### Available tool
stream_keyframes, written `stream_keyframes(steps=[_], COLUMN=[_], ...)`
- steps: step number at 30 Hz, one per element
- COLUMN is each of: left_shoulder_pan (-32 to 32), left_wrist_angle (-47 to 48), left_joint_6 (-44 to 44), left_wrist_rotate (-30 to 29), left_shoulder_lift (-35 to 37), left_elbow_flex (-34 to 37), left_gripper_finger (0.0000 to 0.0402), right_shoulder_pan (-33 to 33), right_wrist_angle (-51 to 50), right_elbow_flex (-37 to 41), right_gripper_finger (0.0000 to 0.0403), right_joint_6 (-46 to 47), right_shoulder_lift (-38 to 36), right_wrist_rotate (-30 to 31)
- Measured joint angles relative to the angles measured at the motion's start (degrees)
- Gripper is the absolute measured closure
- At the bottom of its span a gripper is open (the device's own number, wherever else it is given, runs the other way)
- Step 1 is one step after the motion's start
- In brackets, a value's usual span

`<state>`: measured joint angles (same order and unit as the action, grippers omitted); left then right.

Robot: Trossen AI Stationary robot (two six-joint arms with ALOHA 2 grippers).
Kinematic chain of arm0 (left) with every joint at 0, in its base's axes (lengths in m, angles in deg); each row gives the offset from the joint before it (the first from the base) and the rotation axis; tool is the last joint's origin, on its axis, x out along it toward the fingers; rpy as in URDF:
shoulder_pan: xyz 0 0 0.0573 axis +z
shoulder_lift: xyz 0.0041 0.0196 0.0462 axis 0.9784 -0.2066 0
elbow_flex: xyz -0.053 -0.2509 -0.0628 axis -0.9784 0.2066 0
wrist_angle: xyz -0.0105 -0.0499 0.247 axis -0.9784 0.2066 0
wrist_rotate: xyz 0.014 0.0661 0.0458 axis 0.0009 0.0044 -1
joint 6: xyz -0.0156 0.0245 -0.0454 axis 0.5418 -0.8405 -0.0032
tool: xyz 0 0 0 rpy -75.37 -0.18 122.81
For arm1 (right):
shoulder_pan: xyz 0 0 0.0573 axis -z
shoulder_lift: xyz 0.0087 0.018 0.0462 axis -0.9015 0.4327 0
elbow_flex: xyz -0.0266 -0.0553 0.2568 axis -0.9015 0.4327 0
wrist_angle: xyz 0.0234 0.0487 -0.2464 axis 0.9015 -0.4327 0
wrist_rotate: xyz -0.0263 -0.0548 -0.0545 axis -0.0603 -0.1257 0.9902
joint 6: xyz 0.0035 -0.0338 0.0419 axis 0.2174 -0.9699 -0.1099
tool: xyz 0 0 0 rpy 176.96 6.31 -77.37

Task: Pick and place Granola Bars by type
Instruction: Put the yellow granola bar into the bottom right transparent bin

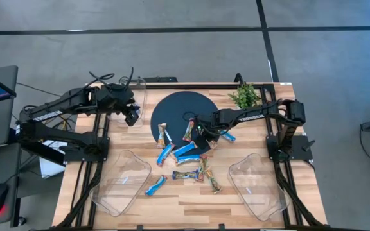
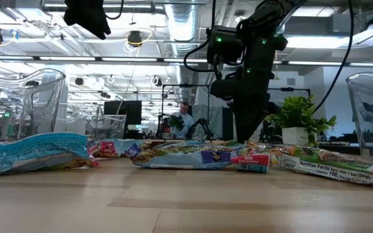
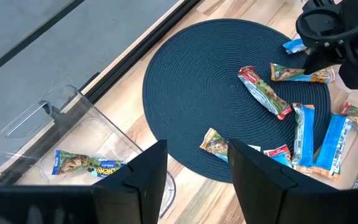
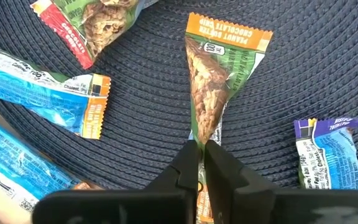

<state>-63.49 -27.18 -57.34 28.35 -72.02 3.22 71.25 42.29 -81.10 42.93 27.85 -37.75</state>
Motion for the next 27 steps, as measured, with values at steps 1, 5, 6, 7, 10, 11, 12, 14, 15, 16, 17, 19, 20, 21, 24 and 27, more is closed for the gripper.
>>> stream_keyframes(steps=[1,5,6,7,10,11,12,14,15,16,17,19,20,21,24,27], left_shoulder_pan=[0.0,0.0,0.0,0.0,0.0,0.0,0.0,0.0,0.0,-0.02,-0.02,-0.02,-0.02,-0.02,-0.01,0.0], left_wrist_angle=[0.0,0.02,0.02,0.04,0.07,0.04,0.07,0.03,0.04,0.04,0.04,0.02,-0.06,-0.34,-1.79,-4.25], left_joint_6=[0.0,0.0,0.0,0.0,-0.03,-0.09,-0.3,-0.44,-0.49,-0.54,-0.79,-1.37,-1.79,-2.21,-3.71,-5.62], left_wrist_rotate=[0.0,-0.04,-0.04,-0.06,-0.09,-0.13,-0.13,-0.2,-0.47,-0.95,-1.58,-2.63,-3.17,-3.62,-3.95,-4.02], left_shoulder_lift=[0.0,0.0,0.0,0.0,0.0,0.0,0.0,0.0,0.0,0.0,0.0,0.0,0.0,0.0,0.0,0.0], left_elbow_flex=[0.01,0.0,0.0,0.01,0.0,0.0,0.02,0.0,0.0,0.0,0.0,0.0,0.0,0.0,0.0,0.0], left_gripper_finger=[0.0238,0.0238,0.0238,0.0238,0.0238,0.0238,0.0238,0.0238,0.0238,0.0238,0.0238,0.0238,0.0238,0.0238,0.0238,0.0238], right_shoulder_pan=[0.0,-0.12,-0.23,-0.44,-0.76,-0.95,-1.02,-1.06,-1.26,-1.41,-1.65,-2.43,-2.93,-3.54,-5.93,-9.57], right_wrist_angle=[0.02,1.04,1.06,1.7,2.27,3.04,3.39,3.71,3.89,3.68,3.72,3.45,3.09,2.25,-0.15,-3.88], right_elbow_flex=[0.0,0.01,0.04,0.01,0.02,0.02,0.02,0.0,0.0,0.02,0.01,0.0,0.0,0.0,0.0,0.0], right_gripper_finger=[0.04,0.0402,0.0402,0.0402,0.0402,0.0402,0.0402,0.0403,0.0403,0.0403,0.0403,0.0403,0.0403,0.0403,0.0403,0.0403], right_joint_6=[-0.14,-0.34,-0.35,-0.34,-0.35,-0.33,-0.35,-0.39,-0.39,-0.44,-0.46,-0.44,-0.44,-0.37,2.07,6.41], right_shoulder_lift=[-0.15,-0.63,-1.05,-1.46,-3.24,-4.11,-5.26,-7.84,-9.16,-10.62,-12.23,-15.71,-17.5,-19.39,-24.87,-30.12], right_wrist_rotate=[0.0,-0.1,-0.11,-0.1,-0.17,-0.22,-0.18,-0.2,-0.18,-0.15,-0.15,-0.15,-0.18,-0.22,-0.2,-0.2])
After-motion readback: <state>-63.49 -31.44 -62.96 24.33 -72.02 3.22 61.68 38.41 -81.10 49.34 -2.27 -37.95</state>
